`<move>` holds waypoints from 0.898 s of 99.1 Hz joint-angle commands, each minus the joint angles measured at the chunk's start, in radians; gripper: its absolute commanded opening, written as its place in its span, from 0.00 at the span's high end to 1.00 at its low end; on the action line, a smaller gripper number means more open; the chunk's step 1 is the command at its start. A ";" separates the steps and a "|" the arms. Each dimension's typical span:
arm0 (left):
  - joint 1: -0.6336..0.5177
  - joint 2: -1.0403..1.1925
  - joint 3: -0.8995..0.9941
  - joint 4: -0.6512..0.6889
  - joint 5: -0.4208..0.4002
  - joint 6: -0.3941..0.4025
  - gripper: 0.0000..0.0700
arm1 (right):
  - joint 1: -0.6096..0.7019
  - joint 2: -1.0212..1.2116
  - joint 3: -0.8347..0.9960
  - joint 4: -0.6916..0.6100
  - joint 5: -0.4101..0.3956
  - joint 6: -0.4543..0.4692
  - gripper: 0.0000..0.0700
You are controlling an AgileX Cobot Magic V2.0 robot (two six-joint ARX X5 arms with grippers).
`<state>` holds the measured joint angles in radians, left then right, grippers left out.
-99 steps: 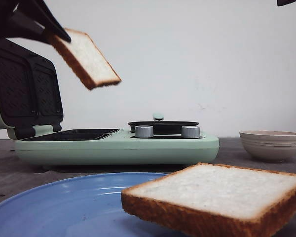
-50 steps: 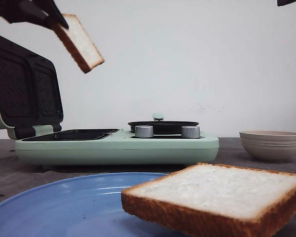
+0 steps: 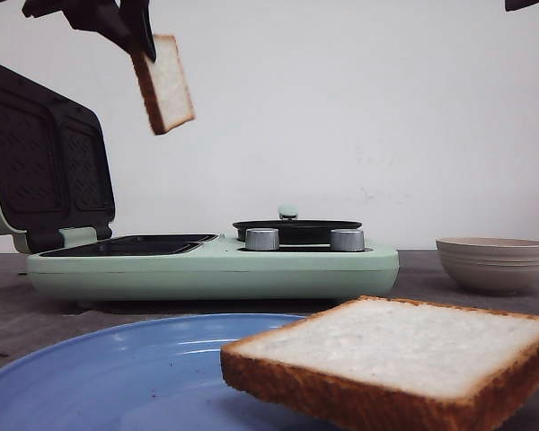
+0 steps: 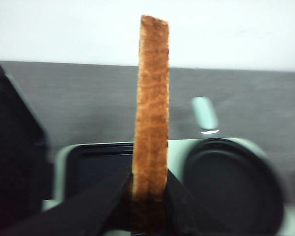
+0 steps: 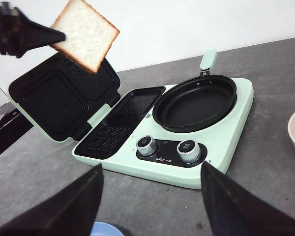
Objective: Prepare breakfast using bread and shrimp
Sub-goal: 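Carry the bread slice with the left gripper over the square plate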
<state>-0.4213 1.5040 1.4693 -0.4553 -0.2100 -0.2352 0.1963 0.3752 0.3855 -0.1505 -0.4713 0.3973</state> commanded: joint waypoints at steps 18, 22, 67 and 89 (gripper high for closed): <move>-0.021 0.145 0.091 -0.053 -0.142 0.123 0.99 | 0.005 0.002 0.013 0.006 0.001 0.006 0.44; -0.025 0.159 0.092 -0.053 -0.159 0.123 0.99 | 0.005 0.002 0.013 0.006 0.001 0.006 0.44; -0.045 0.279 0.092 -0.016 -0.296 0.185 0.99 | 0.005 0.002 0.013 -0.034 0.001 0.006 0.44; -0.045 0.320 0.092 0.004 -0.307 0.226 0.99 | 0.005 0.002 0.013 -0.035 0.001 0.006 0.44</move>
<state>-0.4587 1.7950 1.5345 -0.4713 -0.5076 -0.0368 0.1963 0.3752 0.3855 -0.1921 -0.4713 0.3973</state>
